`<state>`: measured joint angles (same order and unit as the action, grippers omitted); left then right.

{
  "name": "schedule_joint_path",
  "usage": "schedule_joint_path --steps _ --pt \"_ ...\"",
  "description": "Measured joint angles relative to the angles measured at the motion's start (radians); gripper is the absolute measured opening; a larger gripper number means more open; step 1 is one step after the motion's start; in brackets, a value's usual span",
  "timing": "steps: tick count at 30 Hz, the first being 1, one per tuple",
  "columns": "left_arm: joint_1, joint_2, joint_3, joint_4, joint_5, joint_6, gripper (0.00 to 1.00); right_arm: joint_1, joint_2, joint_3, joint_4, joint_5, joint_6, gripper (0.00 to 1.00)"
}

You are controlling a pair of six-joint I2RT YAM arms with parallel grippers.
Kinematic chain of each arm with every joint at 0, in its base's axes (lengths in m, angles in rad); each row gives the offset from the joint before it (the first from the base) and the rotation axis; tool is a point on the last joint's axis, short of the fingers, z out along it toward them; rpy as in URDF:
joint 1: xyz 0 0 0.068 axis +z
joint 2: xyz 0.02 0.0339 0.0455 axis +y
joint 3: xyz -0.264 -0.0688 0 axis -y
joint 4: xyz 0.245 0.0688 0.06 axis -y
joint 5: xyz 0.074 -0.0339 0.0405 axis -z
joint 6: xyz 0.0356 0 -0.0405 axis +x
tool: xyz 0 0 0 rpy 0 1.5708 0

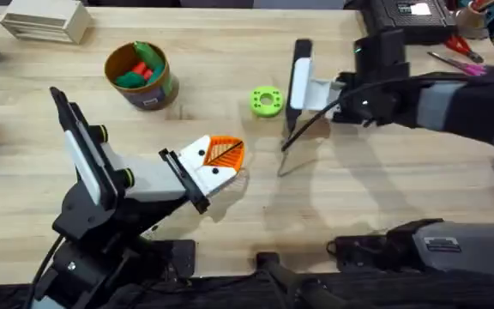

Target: Pick up the gripper from the table and insert it into the empty holder that is missing its gripper. Then pick up a screw, insert it into the mounting hole, and use the screwdriver to tighten it. Finally, clean up the table by picking up the vegetable and placing it into the bucket.

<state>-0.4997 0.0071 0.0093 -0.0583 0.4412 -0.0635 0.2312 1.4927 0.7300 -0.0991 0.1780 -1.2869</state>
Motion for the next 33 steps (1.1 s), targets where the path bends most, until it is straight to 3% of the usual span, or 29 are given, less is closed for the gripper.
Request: schedule_joint_path --steps 2,6,7,14,16,21,22,27,31,33 --pt "0.000 0.000 0.000 0.000 0.000 0.000 0.011 0.022 0.023 0.000 0.000 0.012 0.003 0.369" --pt "0.000 0.000 0.000 0.000 0.000 0.000 0.011 0.067 0.025 0.025 0.014 0.047 0.007 0.943" --pt "0.000 0.000 0.000 0.000 0.000 0.000 0.011 0.076 0.025 0.031 0.013 0.047 0.026 0.976" --pt "0.000 0.000 0.000 0.000 0.000 0.001 0.018 0.126 0.025 0.031 0.004 0.062 0.295 0.988" --pt "0.000 0.000 0.000 0.000 -0.001 0.004 0.177 0.140 0.021 0.031 -0.002 0.061 0.411 0.988" --pt "0.000 0.000 0.000 0.000 -0.004 0.002 0.925 0.184 -0.042 0.025 -0.084 0.052 0.700 0.989" --pt "0.000 0.000 0.000 0.000 -0.004 0.001 0.971 0.191 -0.066 0.024 -0.098 0.050 0.750 0.989" --pt "0.000 0.000 -0.003 0.025 -0.010 0.000 0.986 0.214 -0.193 0.024 -0.114 0.045 1.004 0.989" --pt "0.000 -0.002 0.000 0.155 -0.024 -0.017 0.986 0.228 -0.286 0.024 -0.114 0.041 1.153 0.989" --pt "0.000 -0.002 0.017 0.122 -0.048 -0.048 0.986 0.232 -0.321 0.024 -0.115 0.041 1.191 0.989"
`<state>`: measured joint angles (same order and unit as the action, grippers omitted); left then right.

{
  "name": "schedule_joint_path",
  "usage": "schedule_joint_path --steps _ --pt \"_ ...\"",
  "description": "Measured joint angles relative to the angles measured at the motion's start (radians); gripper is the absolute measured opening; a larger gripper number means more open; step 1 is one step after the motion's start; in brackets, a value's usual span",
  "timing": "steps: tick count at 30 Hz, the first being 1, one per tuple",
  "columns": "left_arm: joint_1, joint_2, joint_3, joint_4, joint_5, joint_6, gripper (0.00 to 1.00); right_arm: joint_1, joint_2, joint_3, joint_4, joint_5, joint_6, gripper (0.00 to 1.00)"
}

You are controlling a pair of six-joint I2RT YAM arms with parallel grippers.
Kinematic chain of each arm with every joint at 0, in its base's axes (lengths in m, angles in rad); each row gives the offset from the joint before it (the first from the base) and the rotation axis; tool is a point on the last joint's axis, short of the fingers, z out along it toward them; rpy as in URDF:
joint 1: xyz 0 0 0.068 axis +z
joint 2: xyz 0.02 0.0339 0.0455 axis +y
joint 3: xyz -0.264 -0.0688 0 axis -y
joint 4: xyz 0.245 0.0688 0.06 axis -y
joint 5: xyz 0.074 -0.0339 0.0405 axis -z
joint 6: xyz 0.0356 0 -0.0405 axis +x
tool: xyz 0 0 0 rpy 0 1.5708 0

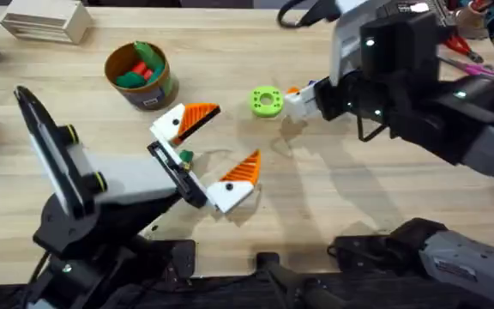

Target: Pick up the gripper from the table and insert it into the empty holder that is missing its gripper. Then pick up a screw, insert it into the mounting hole, and use the screwdriver to tighten it. Finally, clean up the table by picking up the vegetable and placing it into the bucket.

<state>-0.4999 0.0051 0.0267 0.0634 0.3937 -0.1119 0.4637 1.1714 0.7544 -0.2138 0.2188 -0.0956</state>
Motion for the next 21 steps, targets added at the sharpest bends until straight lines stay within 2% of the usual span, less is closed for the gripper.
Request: schedule_joint_path --steps 3,8,12,15,16,17,21 --pt "0.000 0.001 0.078 -0.182 -0.052 -0.042 0.986 0.002 -0.041 0.000 0.000 -0.003 0.035 0.989" --pt "0.000 0.054 0.352 -0.557 -0.174 -0.072 0.986 0.002 -0.070 0.000 0.000 -0.003 0.060 0.988" --pt "0.000 0.174 0.584 -0.842 -0.303 -0.087 0.986 0.002 -0.071 0.000 -0.002 -0.003 0.071 0.987" --pt "0.000 0.306 0.700 -1.060 -0.412 -0.157 0.986 0.002 -0.071 0.000 -0.002 -0.003 0.089 0.988" --pt "0.000 0.352 0.721 -1.105 -0.441 -0.183 0.987 0.002 -0.071 0.000 -0.002 -0.003 0.096 0.988" --pt "0.000 0.478 0.738 -1.130 -0.495 -0.235 0.986 0.002 -0.071 0.000 -0.002 -0.003 0.124 0.988" --pt "0.000 0.615 0.739 -1.114 -0.514 -0.266 0.987 0.002 -0.071 0.000 -0.002 -0.003 0.152 0.989"
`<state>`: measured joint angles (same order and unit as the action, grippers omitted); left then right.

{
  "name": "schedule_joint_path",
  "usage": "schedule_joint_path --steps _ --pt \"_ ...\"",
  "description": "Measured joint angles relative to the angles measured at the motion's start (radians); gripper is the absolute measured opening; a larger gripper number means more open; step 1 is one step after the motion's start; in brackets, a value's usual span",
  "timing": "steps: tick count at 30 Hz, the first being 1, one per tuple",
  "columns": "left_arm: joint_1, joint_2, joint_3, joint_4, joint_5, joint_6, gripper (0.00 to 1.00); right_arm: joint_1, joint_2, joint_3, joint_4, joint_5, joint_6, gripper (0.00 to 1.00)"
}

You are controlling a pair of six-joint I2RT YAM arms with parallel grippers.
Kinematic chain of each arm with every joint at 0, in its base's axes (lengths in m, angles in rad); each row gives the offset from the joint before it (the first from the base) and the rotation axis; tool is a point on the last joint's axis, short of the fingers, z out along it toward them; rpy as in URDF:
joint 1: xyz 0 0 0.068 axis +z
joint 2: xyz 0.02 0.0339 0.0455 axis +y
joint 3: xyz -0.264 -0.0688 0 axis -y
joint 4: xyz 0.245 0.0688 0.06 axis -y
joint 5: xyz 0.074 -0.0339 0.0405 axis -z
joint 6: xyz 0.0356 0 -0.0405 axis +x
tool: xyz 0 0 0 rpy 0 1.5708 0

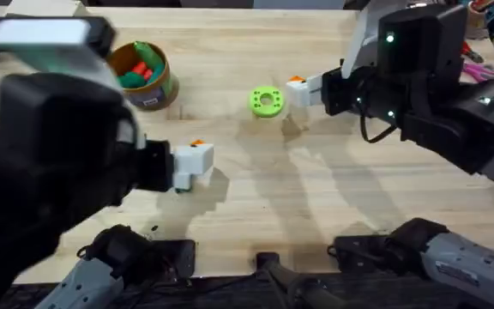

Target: Pick up the gripper from the table and insert it into the empty holder that is missing its gripper. Then pick up a screw, insert it into the mounting hole, and use the screwdriver to tighten it. Finally, clean up the table by picking up the vegetable and placing it into the bucket.

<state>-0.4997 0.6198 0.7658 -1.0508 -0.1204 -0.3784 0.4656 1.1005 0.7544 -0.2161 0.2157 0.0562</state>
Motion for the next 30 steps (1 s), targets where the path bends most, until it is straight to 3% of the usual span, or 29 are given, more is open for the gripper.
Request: schedule_joint_path --steps 11,18,30 --pt "0.000 0.230 0.000 -0.031 0.021 -0.022 0.987 0.000 0.000 0.000 -0.006 0.000 0.019 0.989" --pt "0.000 0.407 -0.018 0.038 -0.001 -0.126 0.987 0.000 0.000 0.000 -0.010 0.000 0.019 0.989" --pt "0.000 0.654 -0.029 0.065 -0.004 -0.152 0.966 0.000 0.000 0.000 -0.026 0.000 0.019 0.989"
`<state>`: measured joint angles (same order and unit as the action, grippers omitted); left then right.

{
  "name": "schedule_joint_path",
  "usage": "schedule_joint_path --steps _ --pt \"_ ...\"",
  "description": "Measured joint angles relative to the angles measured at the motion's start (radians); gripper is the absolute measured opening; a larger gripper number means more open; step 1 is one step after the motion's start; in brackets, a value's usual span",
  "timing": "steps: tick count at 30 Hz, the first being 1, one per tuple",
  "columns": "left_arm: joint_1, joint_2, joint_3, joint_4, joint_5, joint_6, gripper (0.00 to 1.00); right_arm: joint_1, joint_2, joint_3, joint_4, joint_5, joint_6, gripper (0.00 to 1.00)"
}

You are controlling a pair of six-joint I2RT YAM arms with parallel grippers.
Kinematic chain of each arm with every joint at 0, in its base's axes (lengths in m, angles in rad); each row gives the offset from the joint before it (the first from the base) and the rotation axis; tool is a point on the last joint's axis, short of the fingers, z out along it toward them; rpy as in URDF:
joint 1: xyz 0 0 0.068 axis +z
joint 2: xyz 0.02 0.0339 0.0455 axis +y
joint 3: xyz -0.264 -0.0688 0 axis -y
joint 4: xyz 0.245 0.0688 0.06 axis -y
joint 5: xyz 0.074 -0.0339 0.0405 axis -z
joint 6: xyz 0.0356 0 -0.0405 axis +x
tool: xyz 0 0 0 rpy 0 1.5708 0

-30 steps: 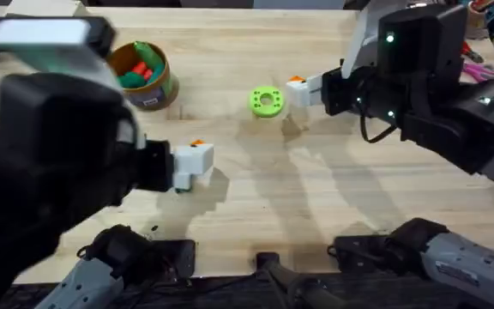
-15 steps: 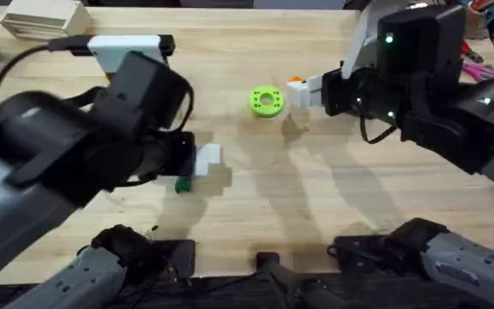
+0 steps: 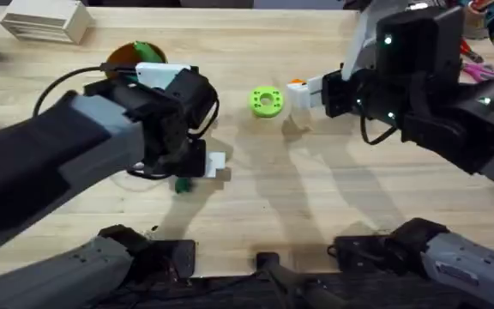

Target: Pick up the gripper from the table and insert it into the empty holder that is missing its gripper. Then pick up a screw, insert it into the mounting hole, and use the screwdriver to tighten it. Finally, clean up the table by picking up the vegetable and placing it into the bucket.

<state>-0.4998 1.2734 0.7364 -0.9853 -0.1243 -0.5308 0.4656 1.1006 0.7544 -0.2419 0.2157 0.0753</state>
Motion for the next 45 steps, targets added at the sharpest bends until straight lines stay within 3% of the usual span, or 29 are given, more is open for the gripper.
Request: schedule_joint_path --steps 2,9,13,19,22,26,30,33,38,39,45 --pt "0.000 0.022 0.000 0.020 0.000 -0.001 0.877 0.000 0.000 0.000 -0.004 0.000 0.000 0.989" --pt "0.000 0.034 -0.002 0.032 0.001 -0.003 0.285 0.000 0.000 0.000 -0.005 0.000 0.000 0.989" --pt "0.001 0.033 -0.002 0.035 0.007 -0.002 0.027 0.000 0.000 0.000 -0.005 0.000 0.000 0.989" --pt "0.001 0.034 0.004 0.016 0.007 -0.001 0.027 0.000 0.000 0.000 -0.005 0.000 0.000 0.989" --pt "0.001 0.035 0.050 -0.089 0.017 0.000 0.027 0.000 0.000 0.000 -0.005 0.000 0.000 0.989" --pt "0.001 0.036 0.194 -0.191 0.005 0.019 0.027 0.000 0.000 0.000 -0.005 0.000 0.000 0.989" --pt "0.022 0.035 0.344 -0.196 -0.067 0.034 0.027 0.000 0.000 0.000 -0.004 0.000 0.000 0.989" --pt "0.084 0.034 0.381 -0.122 -0.124 0.045 0.027 0.000 0.000 0.000 -0.005 0.000 0.000 0.989" --pt "0.233 0.035 0.382 0.068 -0.168 0.060 0.027 0.000 0.000 0.000 -0.005 0.000 0.000 0.989" --pt "0.313 0.035 0.382 0.184 -0.181 0.064 0.027 0.000 0.000 0.000 -0.004 0.000 0.000 0.989" --pt "0.405 0.036 0.382 0.339 -0.190 0.065 0.027 0.000 0.000 0.000 -0.005 0.000 0.000 0.989"
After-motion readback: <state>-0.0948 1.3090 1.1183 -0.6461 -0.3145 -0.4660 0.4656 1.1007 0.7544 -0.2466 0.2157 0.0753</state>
